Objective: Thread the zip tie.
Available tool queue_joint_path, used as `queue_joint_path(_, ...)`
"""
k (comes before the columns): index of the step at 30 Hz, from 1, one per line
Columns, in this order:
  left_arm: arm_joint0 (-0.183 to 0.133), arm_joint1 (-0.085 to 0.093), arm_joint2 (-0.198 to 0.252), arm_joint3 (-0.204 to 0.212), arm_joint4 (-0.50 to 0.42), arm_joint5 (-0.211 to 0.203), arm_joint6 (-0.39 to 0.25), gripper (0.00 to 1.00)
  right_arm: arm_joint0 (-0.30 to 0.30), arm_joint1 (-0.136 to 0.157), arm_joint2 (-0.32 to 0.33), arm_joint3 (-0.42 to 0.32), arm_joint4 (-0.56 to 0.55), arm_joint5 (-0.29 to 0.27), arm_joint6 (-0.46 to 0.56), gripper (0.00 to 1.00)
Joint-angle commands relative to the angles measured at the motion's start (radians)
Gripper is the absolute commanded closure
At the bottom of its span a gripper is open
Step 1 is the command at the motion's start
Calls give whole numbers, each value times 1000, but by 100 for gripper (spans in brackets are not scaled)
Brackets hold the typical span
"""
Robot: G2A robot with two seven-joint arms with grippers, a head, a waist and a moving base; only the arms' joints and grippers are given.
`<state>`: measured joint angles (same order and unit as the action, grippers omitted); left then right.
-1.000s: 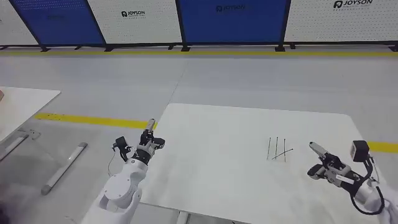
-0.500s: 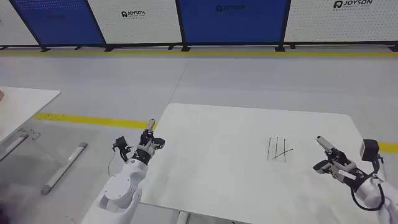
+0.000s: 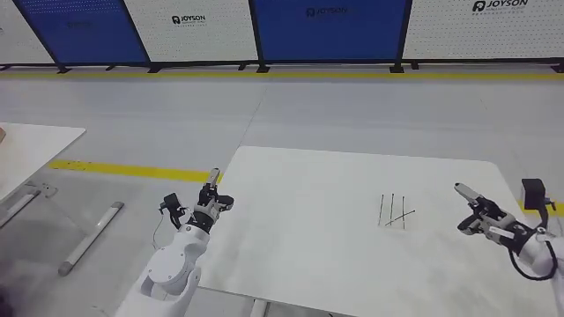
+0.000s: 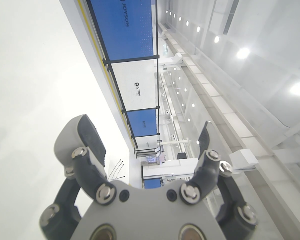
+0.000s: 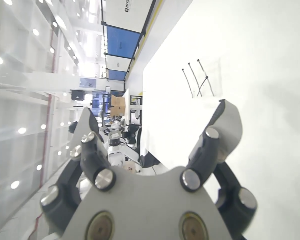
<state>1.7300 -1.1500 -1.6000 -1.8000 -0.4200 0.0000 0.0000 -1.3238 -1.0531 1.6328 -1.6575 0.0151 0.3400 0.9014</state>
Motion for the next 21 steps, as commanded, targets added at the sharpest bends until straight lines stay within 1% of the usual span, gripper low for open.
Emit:
queue_joint_path(1,0,0,0,0,0,0,0,0,45,8,-26,27,-84,0,54,0)
queue_joint_path(5,0,0,0,0,0,0,0,0,138,13,-88,102,-168,0,135,0)
queue_joint_path(7,0,0,0,0,0,0,0,0,183,11,-127,151,-171,0,188,0)
queue_joint_path(10,0,0,0,0,0,0,0,0,236,7,-185,213,-189,0,220,0)
queue_joint_path(13,0,0,0,0,0,0,0,0,269,2,-232,262,-194,-4,230,0)
queue_joint_path(17,0,0,0,0,0,0,0,0,318,-7,-292,367,-190,-59,216,0)
queue_joint_path(21,0,0,0,0,0,0,0,0,322,-8,-296,375,-192,-62,216,0)
